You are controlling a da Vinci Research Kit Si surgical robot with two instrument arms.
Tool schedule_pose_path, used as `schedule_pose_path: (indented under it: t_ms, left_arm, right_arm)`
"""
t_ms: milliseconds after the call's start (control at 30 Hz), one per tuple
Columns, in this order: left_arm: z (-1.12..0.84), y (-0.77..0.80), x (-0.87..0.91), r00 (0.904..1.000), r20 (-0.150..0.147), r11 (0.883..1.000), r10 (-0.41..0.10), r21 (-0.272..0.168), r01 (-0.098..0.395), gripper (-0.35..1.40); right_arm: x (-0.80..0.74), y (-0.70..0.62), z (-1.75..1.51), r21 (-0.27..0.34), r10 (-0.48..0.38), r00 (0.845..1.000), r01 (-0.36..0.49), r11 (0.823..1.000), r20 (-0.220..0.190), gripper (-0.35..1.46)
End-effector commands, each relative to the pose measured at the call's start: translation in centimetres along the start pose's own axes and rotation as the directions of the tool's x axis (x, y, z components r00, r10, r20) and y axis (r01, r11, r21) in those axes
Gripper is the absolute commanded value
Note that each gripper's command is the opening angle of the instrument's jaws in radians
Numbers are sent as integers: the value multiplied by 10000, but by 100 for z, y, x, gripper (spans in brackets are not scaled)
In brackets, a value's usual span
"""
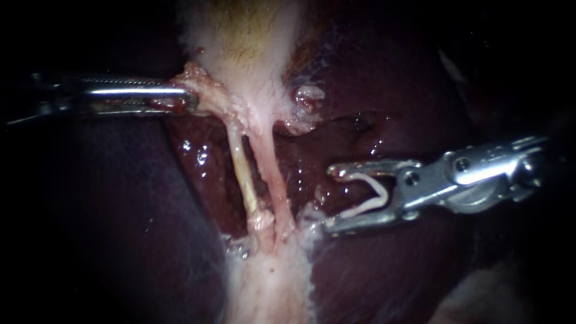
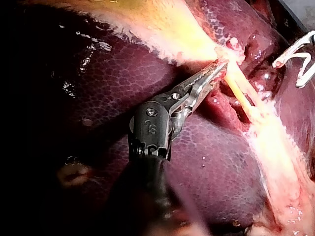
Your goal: Clipping first clip left tube
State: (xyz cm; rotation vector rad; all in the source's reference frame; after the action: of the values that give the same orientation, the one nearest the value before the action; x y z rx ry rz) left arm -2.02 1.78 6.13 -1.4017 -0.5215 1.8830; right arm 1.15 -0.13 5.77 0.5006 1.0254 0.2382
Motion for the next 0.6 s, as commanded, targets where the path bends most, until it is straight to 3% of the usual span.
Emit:
schedule_pose_path:
  t_ms: [33, 167, 267, 367, 600]
  left_arm:
    - [0, 0, 0, 10000, 4, 10000, -2, 2, 2, -35]
    - [1, 0, 0, 10000, 3, 10000, -3, 3, 3, -35]
    - [1, 0, 0, 10000, 4, 10000, -3, 2, 3, -35]
    - [1, 0, 0, 10000, 3, 10000, -3, 3, 3, -35]
    - [1, 0, 0, 10000, 3, 10000, -4, 6, 4, -35]
  right_arm:
    - [2, 1, 4, 6, 67, 10000, -67, 10000, -28, 49]
    - [7, 5, 19, 250, 158, 9999, -157, 9996, -31, 49]
    - [11, 8, 32, 752, 518, 9987, -515, 9958, -19, 49]
    - [13, 9, 45, 764, 605, 9982, -602, 9953, -8, 49]
    - [1, 13, 72, 945, 829, 9965, -830, 9921, 51, 49]
